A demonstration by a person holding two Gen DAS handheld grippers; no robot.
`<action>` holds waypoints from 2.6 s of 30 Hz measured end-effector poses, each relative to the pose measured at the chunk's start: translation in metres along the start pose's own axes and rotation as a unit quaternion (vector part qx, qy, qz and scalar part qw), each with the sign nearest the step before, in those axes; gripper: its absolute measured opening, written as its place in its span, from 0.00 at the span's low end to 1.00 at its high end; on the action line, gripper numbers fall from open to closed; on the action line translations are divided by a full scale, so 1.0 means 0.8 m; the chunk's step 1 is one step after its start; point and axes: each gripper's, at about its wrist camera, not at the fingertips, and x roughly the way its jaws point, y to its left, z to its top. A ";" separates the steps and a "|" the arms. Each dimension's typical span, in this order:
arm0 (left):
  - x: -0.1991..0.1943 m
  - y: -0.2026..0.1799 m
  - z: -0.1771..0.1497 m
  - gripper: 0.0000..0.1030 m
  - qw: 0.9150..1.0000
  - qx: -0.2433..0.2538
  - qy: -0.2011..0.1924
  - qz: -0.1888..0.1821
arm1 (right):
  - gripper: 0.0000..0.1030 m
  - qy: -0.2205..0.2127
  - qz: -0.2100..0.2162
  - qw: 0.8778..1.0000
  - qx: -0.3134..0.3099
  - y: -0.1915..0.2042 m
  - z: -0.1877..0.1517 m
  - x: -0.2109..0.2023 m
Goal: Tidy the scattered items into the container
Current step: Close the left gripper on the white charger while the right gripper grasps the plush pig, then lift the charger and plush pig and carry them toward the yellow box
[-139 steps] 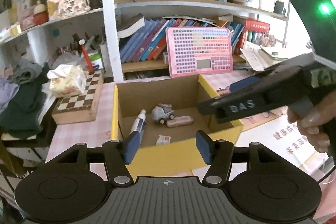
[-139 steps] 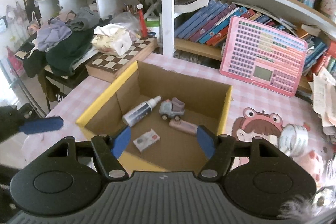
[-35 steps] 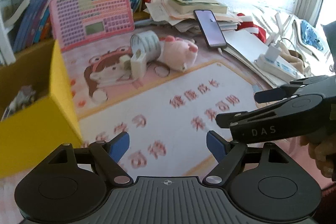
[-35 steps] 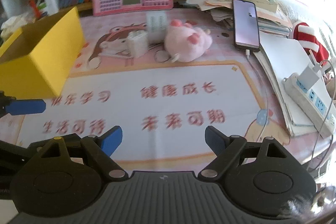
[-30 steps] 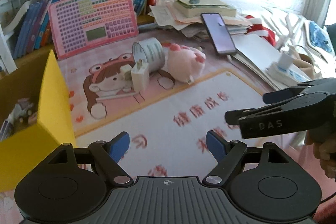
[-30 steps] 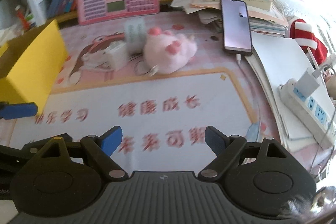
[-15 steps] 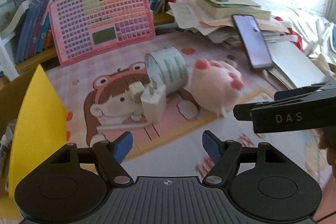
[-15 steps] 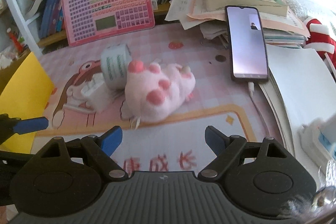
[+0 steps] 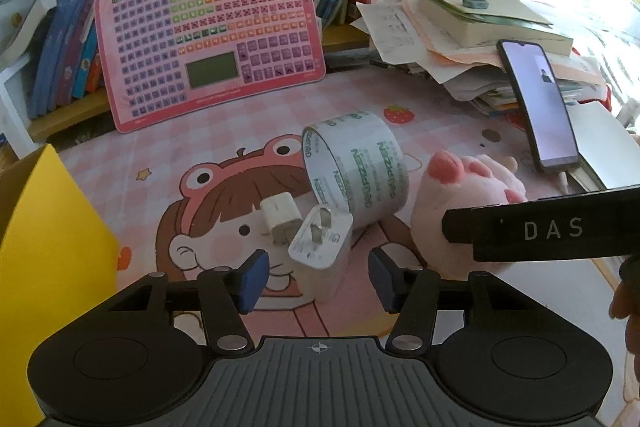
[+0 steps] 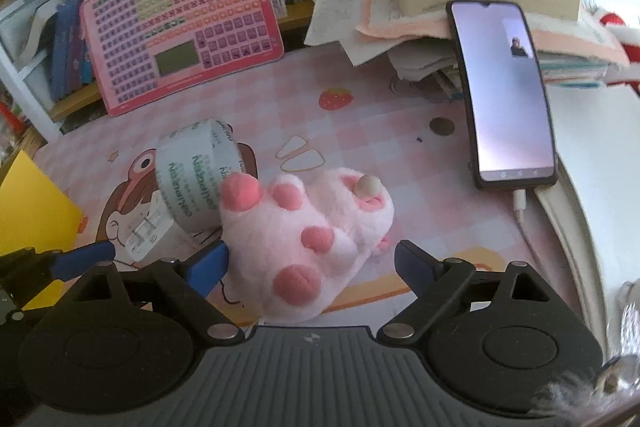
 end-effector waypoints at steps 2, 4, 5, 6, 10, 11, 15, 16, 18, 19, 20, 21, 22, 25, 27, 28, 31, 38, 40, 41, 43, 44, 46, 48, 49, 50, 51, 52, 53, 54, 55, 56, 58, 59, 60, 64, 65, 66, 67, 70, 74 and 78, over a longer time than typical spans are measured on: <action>0.007 -0.001 0.002 0.52 1.000 0.006 0.002 0.002 | 0.89 0.005 0.006 1.000 0.007 -0.001 0.003 0.006; 0.013 -0.001 0.003 0.52 1.000 0.006 0.005 0.002 | 0.90 0.007 0.008 1.000 0.011 -0.001 0.005 0.010; 0.015 0.000 0.004 0.52 1.000 0.002 0.006 0.000 | 0.90 0.008 0.009 1.000 0.014 -0.001 0.006 0.012; 0.017 0.001 0.005 0.50 1.000 -0.001 0.008 -0.002 | 0.90 0.009 0.010 1.000 0.016 0.000 0.007 0.014; 0.030 0.000 0.008 0.41 1.000 -0.002 0.019 -0.005 | 0.91 0.011 0.012 0.999 0.028 0.002 0.012 0.021; 0.034 -0.001 0.008 0.40 1.000 -0.002 0.022 -0.004 | 0.91 0.010 0.011 0.999 0.031 0.002 0.013 0.024; 0.040 -0.004 0.010 0.35 1.000 0.000 0.027 -0.003 | 0.91 0.008 0.012 0.999 0.045 0.000 0.017 0.027; 0.041 -0.005 0.010 0.35 1.000 0.002 0.027 -0.003 | 0.91 0.008 0.013 0.999 0.047 -0.001 0.017 0.027; 0.040 -0.005 0.009 0.34 1.000 0.007 0.026 -0.006 | 0.89 0.010 0.015 0.999 0.044 -0.001 0.017 0.027; 0.040 -0.005 0.009 0.33 1.000 0.006 0.025 -0.005 | 0.86 0.011 0.017 0.999 0.040 0.000 0.016 0.026; 0.038 -0.005 0.009 0.31 1.000 0.007 0.023 -0.007 | 0.84 0.010 0.018 0.999 0.036 0.000 0.016 0.025; 0.037 -0.005 0.009 0.28 1.000 0.008 0.021 -0.008 | 0.80 0.009 0.020 0.999 0.032 0.001 0.015 0.023; 0.035 -0.005 0.010 0.25 1.000 0.007 0.021 -0.008 | 0.76 0.009 0.021 0.999 0.029 0.002 0.015 0.021; 0.028 -0.006 0.010 0.24 1.000 0.001 0.027 -0.012 | 0.58 0.002 0.032 0.999 0.025 0.005 0.013 0.010; 0.022 -0.009 0.008 0.24 1.000 0.007 0.023 -0.011 | 0.55 -0.001 0.030 0.999 0.013 0.009 0.013 0.003; 0.019 -0.009 0.007 0.24 1.000 0.008 0.023 -0.011 | 0.54 -0.001 0.032 0.999 0.008 0.010 0.012 0.001; 0.008 -0.009 0.004 0.24 1.000 0.006 0.023 -0.014 | 0.52 -0.001 0.036 0.999 0.007 0.010 0.009 -0.005; -0.033 -0.002 -0.013 0.24 0.999 -0.006 0.020 -0.031 | 0.49 -0.015 0.045 0.999 0.002 0.013 -0.017 -0.036; -0.045 0.001 -0.022 0.24 0.999 -0.010 0.021 -0.034 | 0.49 -0.012 0.047 0.999 0.001 0.014 -0.028 -0.045; -0.052 0.003 -0.027 0.24 0.999 -0.014 0.021 -0.035 | 0.49 -0.011 0.047 0.999 -0.001 0.015 -0.033 -0.049; -0.063 0.008 -0.036 0.24 0.999 -0.021 0.024 -0.038 | 0.48 -0.008 0.048 0.999 -0.007 0.018 -0.043 -0.057; -0.071 0.011 -0.041 0.24 0.999 -0.026 0.024 -0.041 | 0.48 -0.007 0.050 0.999 -0.009 0.019 -0.047 -0.062; -0.086 0.016 -0.050 0.24 0.998 -0.030 0.021 -0.045 | 0.48 -0.004 0.054 0.998 -0.014 0.022 -0.057 -0.072; -0.102 0.021 -0.059 0.24 0.998 -0.033 0.018 -0.051 | 0.48 -0.004 0.057 0.998 -0.020 0.026 -0.067 -0.082; -0.109 0.023 -0.064 0.24 0.998 -0.033 0.017 -0.053 | 0.48 -0.003 0.059 0.998 -0.022 0.028 -0.071 -0.087; -0.118 0.026 -0.069 0.24 0.998 -0.035 0.016 -0.055 | 0.48 -0.001 0.060 0.998 -0.023 0.030 -0.077 -0.091; -0.123 0.028 -0.073 0.24 0.998 -0.036 0.017 -0.058 | 0.48 0.001 0.060 0.998 -0.023 0.031 -0.082 -0.095; -0.129 0.030 -0.077 0.24 0.997 -0.037 0.018 -0.061 | 0.48 0.003 0.060 0.998 -0.024 0.033 -0.086 -0.100; -0.135 0.032 -0.082 0.24 0.997 -0.038 0.018 -0.063 | 0.48 0.006 0.062 0.998 -0.024 0.036 -0.091 -0.104; -0.142 0.034 -0.088 0.24 0.997 -0.037 0.017 -0.064 | 0.48 0.009 0.063 0.998 -0.025 0.039 -0.096 -0.108; -0.148 0.036 -0.093 0.24 0.997 -0.036 0.016 -0.067 | 0.48 0.011 0.063 0.998 -0.026 0.042 -0.101 -0.112; -0.155 0.039 -0.098 0.24 0.997 -0.036 0.014 -0.069 | 0.48 0.012 0.063 0.998 -0.027 0.045 -0.105 -0.116; -0.167 0.045 -0.107 0.24 0.996 -0.038 0.013 -0.075 | 0.48 0.016 0.061 0.998 -0.030 0.053 -0.116 -0.124; -0.173 0.049 -0.112 0.24 0.996 -0.039 0.012 -0.078 | 0.48 0.018 0.059 0.998 -0.030 0.057 -0.122 -0.127; -0.179 0.053 -0.116 0.24 0.996 -0.038 0.011 -0.080 | 0.48 0.019 0.058 0.998 -0.029 0.062 -0.127 -0.131; -0.201 0.072 -0.136 0.24 0.995 -0.042 0.008 -0.090 | 0.48 0.023 0.056 0.998 -0.028 0.081 -0.150 -0.148; -0.205 0.076 -0.140 0.24 0.995 -0.043 0.008 -0.091 | 0.48 0.024 0.055 0.998 -0.029 0.086 -0.156 -0.153; -0.211 0.081 -0.145 0.24 0.995 -0.044 0.008 -0.093 | 0.48 0.025 0.055 0.998 -0.030 0.092 -0.162 -0.157; -0.217 0.086 -0.149 0.24 0.994 -0.045 0.007 -0.095 | 0.48 0.026 0.054 0.998 -0.030 0.098 -0.168 -0.162; -0.233 0.100 -0.164 0.24 0.994 -0.047 0.004 -0.102 | 0.48 0.028 0.055 0.998 -0.032 0.118 -0.186 -0.176; -0.255 0.119 -0.186 0.24 0.993 -0.051 0.001 -0.109 | 0.48 0.033 0.059 0.997 -0.041 0.147 -0.208 -0.193; -0.278 0.143 -0.208 0.24 0.992 -0.059 -0.003 -0.109 | 0.48 0.033 0.064 0.996 -0.050 0.176 -0.231 -0.208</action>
